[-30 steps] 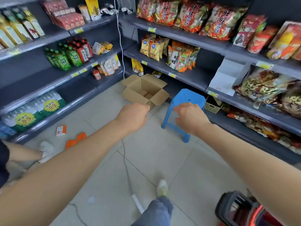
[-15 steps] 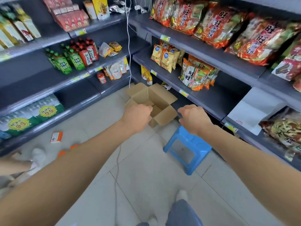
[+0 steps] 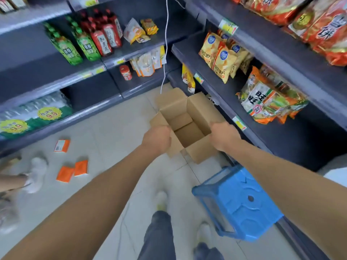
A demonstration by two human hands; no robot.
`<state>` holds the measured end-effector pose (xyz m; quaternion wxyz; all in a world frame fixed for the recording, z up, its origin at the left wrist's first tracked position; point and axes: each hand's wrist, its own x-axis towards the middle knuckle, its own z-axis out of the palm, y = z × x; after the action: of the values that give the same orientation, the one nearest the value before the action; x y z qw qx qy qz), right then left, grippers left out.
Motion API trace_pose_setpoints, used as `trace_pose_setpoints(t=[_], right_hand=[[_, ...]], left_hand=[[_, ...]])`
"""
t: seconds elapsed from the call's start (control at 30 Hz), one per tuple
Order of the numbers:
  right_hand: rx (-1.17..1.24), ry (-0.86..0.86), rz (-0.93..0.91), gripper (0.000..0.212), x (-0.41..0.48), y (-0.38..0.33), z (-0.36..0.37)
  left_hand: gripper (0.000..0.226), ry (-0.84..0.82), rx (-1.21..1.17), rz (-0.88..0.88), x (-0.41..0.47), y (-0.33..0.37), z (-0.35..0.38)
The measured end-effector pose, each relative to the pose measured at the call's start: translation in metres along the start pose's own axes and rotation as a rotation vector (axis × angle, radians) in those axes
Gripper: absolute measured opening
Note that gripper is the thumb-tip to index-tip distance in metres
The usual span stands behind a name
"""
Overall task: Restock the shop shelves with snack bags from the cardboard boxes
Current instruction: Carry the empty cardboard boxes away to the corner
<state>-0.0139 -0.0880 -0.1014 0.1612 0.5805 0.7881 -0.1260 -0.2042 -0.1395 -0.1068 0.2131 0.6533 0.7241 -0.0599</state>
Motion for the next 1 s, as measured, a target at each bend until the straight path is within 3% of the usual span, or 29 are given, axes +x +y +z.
trace_pose_setpoints(t=[0.3,0.57,0.77,0.9,1.0], right_hand=[[0.132,-0.074,0.228,0.029,0.191,0.009,0.073],[0.289,-0.203,0.437,0.037,0.308,0.024,0.202],[0.334,-0.307,0.554,0.057,0.361,0.032,0.300],[0.416,-0.402,0.652,0.089,0.386,0.030,0.355],[0.531,-0.418,0.754,0.099,0.403,0.028,0.382]], left_hand=[[0.023,-0.105,-0.069,-0.066,0.209,-0.049,0.060],[0.024,-0.222,0.004,-0.133,0.346,-0.065,0.193],[0.057,-0.255,-0.002,-0.274,0.404,-0.077,0.293],[0.079,-0.264,-0.229,-0.475,0.425,-0.079,0.337],[0.088,-0.288,-0.364,-0.573,0.439,-0.082,0.362]])
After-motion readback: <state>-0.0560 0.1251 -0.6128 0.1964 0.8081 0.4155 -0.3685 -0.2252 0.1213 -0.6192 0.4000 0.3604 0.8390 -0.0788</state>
